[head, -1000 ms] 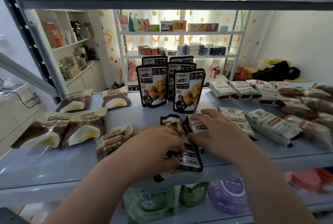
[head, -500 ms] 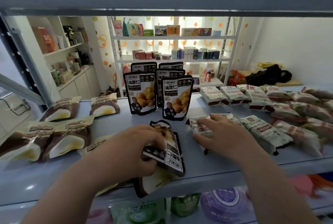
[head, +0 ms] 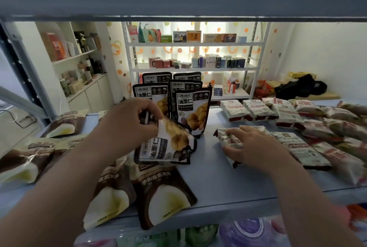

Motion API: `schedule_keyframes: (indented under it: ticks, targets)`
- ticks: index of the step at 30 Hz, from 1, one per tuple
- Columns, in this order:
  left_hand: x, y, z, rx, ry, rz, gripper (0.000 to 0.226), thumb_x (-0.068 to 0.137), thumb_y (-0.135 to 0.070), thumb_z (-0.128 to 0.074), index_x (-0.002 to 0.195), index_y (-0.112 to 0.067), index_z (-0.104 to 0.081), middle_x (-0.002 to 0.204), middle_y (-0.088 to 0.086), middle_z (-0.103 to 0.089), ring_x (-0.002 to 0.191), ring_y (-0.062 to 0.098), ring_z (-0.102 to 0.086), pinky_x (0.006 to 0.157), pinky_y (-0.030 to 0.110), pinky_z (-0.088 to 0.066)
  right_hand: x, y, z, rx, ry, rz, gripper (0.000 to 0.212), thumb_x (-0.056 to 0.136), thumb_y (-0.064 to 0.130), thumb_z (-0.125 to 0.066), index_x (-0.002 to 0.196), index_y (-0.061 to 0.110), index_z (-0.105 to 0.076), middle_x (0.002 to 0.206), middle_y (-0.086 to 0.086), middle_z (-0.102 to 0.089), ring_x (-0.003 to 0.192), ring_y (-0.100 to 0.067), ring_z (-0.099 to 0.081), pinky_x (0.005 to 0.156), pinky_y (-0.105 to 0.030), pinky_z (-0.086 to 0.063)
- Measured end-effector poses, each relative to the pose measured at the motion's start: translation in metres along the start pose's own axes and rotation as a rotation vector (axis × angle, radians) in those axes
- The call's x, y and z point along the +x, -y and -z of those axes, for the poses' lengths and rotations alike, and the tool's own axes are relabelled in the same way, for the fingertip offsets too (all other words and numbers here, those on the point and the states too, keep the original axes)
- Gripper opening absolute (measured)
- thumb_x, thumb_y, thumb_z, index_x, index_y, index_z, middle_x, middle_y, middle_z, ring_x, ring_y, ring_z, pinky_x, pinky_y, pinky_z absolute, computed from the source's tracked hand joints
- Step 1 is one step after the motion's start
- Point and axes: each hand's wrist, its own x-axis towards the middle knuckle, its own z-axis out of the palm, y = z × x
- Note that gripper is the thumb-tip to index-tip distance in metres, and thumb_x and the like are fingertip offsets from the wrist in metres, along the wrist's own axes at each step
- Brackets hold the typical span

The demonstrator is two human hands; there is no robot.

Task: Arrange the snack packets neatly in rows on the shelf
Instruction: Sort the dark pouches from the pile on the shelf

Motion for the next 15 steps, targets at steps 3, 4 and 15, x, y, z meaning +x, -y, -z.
schedule_keyframes:
  ticks: [3,4,15]
  targets:
    - [0.017,-0.001,0.004,-0.014,-0.064,-0.032,0.044,0.074,-0.017,-0.065,0.102,-0.049,-0.054,0.097,-0.014,-0.061,0.072,0.005,-0.062,0.052,0.019,-0.045,0.004,-0.001,0.0,-0.013,-0.021,-0.006,0.071,0.077,0.076,-0.034,0.142,0.047,-0.037,0.15,0.005,-0.04,0.135,-0.021,-0.04,0.1,-0.04,-0.04]
    - [0.023,-0.001,0.006,-0.005,-0.068,-0.05,0.051,0.075,-0.015,-0.065,0.11,-0.05,-0.051,0.097,-0.013,-0.06,0.071,0.005,-0.061,0.053,0.022,-0.046,0.005,-0.001,0.0,-0.018,-0.02,-0.006,0.07,0.078,0.074,-0.036,0.142,0.046,-0.037,0.149,0.004,-0.042,0.134,-0.021,-0.04,0.1,-0.04,-0.04]
    - [0.084,0.019,0.013,0.206,0.139,-0.094,0.061,0.084,-0.005,-0.064,0.125,-0.048,-0.046,0.1,-0.019,-0.059,0.087,0.002,-0.058,0.065,0.025,-0.047,0.014,0.015,-0.001,-0.067,-0.045,0.0,0.058,0.08,0.058,-0.048,0.132,0.032,-0.048,0.126,-0.003,-0.054,0.119,-0.025,-0.048,0.081,-0.036,-0.04]
